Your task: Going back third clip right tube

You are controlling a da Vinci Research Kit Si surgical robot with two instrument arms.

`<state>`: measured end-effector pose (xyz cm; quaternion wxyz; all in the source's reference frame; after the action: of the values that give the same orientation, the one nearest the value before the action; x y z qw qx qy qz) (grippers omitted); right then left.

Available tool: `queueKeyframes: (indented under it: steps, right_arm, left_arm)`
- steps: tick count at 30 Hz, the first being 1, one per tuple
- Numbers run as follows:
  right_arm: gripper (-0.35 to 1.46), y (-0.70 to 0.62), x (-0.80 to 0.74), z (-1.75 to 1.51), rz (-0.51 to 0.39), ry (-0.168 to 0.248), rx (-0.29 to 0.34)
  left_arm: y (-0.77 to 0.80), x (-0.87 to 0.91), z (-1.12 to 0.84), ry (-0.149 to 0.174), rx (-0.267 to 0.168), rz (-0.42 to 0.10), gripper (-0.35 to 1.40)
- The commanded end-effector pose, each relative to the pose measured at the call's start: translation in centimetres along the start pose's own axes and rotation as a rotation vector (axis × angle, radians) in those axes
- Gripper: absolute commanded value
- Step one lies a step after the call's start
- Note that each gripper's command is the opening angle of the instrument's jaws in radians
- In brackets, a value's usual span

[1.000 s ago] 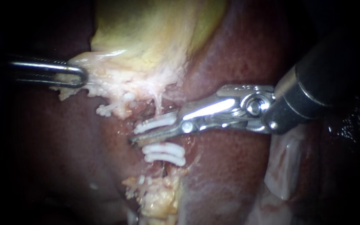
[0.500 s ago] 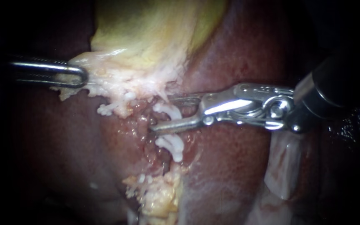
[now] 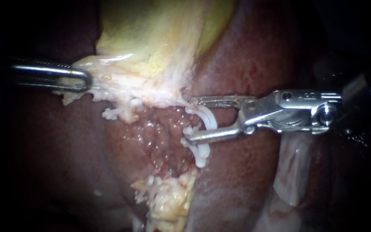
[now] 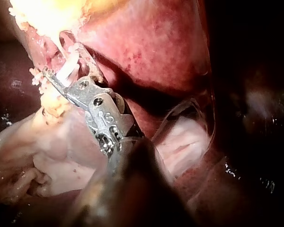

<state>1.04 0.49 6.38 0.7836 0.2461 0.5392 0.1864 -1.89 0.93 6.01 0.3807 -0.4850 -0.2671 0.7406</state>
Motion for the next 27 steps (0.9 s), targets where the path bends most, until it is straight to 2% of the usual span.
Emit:
queueKeyframes:
  steps: [1, 9, 16, 27]
  right_arm:
    - [0.50, 0.00, 0.01, 0.02, 0.002, 0.000, 0.000]
    - [0.50, 0.01, 0.03, 0.40, 0.000, -0.004, 0.018]
    - [0.50, -0.01, -0.07, 0.83, 0.000, -0.012, 0.057]
    - [0.50, 0.00, -0.18, 1.11, 0.007, -0.018, 0.077]
  left_arm:
    - [0.00, 0.00, 0.00, 0.000, 0.000, 0.000, -0.35]
    - [0.00, 0.01, 0.01, 0.000, 0.000, 0.000, -0.35]
    - [0.00, 0.00, 0.01, 0.000, 0.000, 0.000, -0.35]
    - [0.00, 0.00, 0.02, 0.000, 0.000, 0.000, -0.35]
